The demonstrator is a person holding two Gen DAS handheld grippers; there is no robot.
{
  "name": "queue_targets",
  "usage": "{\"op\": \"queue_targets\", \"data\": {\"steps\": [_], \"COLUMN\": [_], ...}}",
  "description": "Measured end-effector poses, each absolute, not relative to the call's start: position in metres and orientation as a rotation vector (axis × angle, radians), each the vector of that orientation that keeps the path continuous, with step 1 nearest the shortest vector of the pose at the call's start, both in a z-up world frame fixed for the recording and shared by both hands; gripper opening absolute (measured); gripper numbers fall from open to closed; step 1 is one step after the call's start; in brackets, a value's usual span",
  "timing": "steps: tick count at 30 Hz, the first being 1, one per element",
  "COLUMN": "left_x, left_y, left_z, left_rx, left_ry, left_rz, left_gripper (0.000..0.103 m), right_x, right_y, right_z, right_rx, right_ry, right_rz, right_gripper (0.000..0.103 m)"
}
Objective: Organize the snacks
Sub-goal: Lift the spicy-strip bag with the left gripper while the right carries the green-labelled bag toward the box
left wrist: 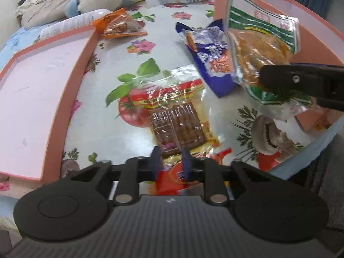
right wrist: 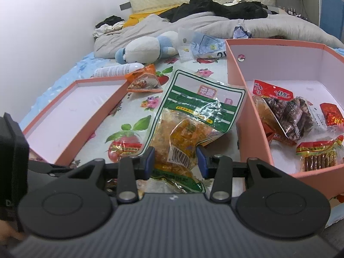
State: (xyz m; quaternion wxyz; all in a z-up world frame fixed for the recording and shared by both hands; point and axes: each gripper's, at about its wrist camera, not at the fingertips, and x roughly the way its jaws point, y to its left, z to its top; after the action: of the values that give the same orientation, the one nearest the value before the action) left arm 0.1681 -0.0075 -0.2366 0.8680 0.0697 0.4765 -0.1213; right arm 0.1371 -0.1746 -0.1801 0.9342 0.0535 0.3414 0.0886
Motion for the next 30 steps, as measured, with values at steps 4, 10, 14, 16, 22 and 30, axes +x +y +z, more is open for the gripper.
{"op": "queue_targets", "data": {"steps": [4,10,14,16,22,30], "left_x": [0.170,0.165,0.160,0.159,0.153,0.151], "left_y": [0.005,0.024,0.042,0.051,0.065,0.051], "left_z": [-0.235,-0.230,-0.226,-0.223,-0.207,-0.163], "left_rx": [0.079,-0.062,-0.212,-0.280,-0.403,-0.348], "left_ry": [1.005,1.020,1.028,1.027,1.004,0.926], "left_rz": [-0.250,-0.254,-0.253,-0.254,-0.251,-0.264], "left_gripper": [0.004,0.004,0.003,0.002,0.000,0.000], "right_x": [0.137,0.138,0.142,0.143,0.137,0.123], "right_y": [-0.177,-0.177,-0.170,-0.166,-0.160,-0.166], "right_z": [-0.179,-0.187,-0.200,-0.207,-0.196,-0.151], "right_rx": [0.126,0.126,0.101,0.087,0.081,0.101], "right_ry": [0.699,0.723,0.756,0.778,0.760,0.671], "right_rz": [0.189,0.201,0.224,0.229,0.262,0.246], "right_gripper": [0.044,0.044,0.044,0.044,0.044,0.044]}}
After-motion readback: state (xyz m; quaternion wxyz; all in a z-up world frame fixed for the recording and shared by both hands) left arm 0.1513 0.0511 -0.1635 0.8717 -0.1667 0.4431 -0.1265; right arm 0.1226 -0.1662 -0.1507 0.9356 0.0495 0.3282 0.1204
